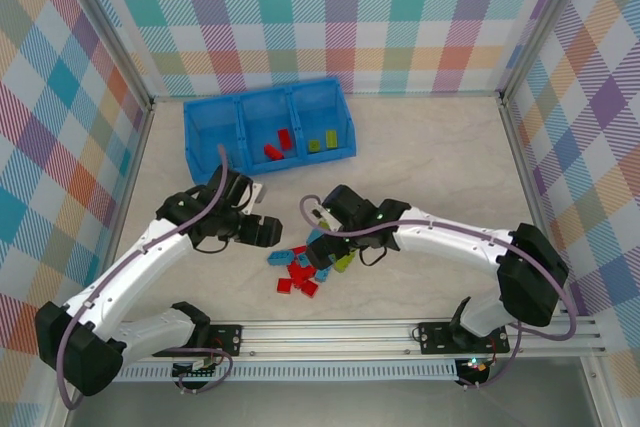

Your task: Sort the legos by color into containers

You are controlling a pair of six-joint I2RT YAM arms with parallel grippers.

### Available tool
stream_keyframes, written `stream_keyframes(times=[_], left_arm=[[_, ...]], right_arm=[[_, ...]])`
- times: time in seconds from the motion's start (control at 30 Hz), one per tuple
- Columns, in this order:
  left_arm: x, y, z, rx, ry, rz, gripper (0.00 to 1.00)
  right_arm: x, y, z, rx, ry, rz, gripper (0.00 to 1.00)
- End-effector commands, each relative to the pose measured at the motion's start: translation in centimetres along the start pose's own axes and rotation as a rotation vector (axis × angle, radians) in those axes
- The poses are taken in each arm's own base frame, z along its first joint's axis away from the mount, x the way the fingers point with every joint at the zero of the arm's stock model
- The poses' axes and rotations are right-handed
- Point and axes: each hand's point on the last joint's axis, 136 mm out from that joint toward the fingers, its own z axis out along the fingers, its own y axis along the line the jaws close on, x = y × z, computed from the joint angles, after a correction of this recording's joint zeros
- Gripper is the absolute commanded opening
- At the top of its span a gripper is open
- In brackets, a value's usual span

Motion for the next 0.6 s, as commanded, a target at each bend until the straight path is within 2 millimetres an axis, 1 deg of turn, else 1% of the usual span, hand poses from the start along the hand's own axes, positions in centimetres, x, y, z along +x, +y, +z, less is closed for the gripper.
stream_keyframes(times=[0.0,0.1,0.2,0.27,0.37,0.4,0.5,0.57], left_arm=[[-1.2,-0.7,0.8,0.029,-0.029,0.001,0.89],[-1.8,-0.9,0.9,0.036,-0.050,0.014,0.89],[-2.0,-0.8,1.0,0.033,-0.060,0.032,0.90],[-1.9,-0.6,1.1,0.020,-0.060,0.043,0.90],[-2.0,-0.2,0.7,-0.004,-0.078,0.055,0.92],[-2.0,-0.1,0.6,-0.007,-0.085,0.058,0.93],[-1.8,-0.1,0.6,-0.007,-0.077,0.066,0.96],[-1.7,0.0,0.8,-0.014,-0.066,0.066,0.97]], right_arm=[[-0.9,-5.1,0.2,0.137,0.007,0.178,0.98],[-4.1,-5.3,1.2,0.159,-0.032,0.150,0.98],[-6.0,-6.1,3.4,0.188,-0.021,0.176,0.96],[-6.5,-7.3,4.9,0.249,-0.006,0.195,0.92],[-6.7,-9.1,6.7,0.324,-0.012,0.224,0.80],[-6.7,-9.4,7.2,0.323,-0.016,0.233,0.75],[-6.4,-9.3,8.8,0.280,-0.004,0.248,0.63],[-6.1,-9.2,9.7,0.272,0.010,0.260,0.53]])
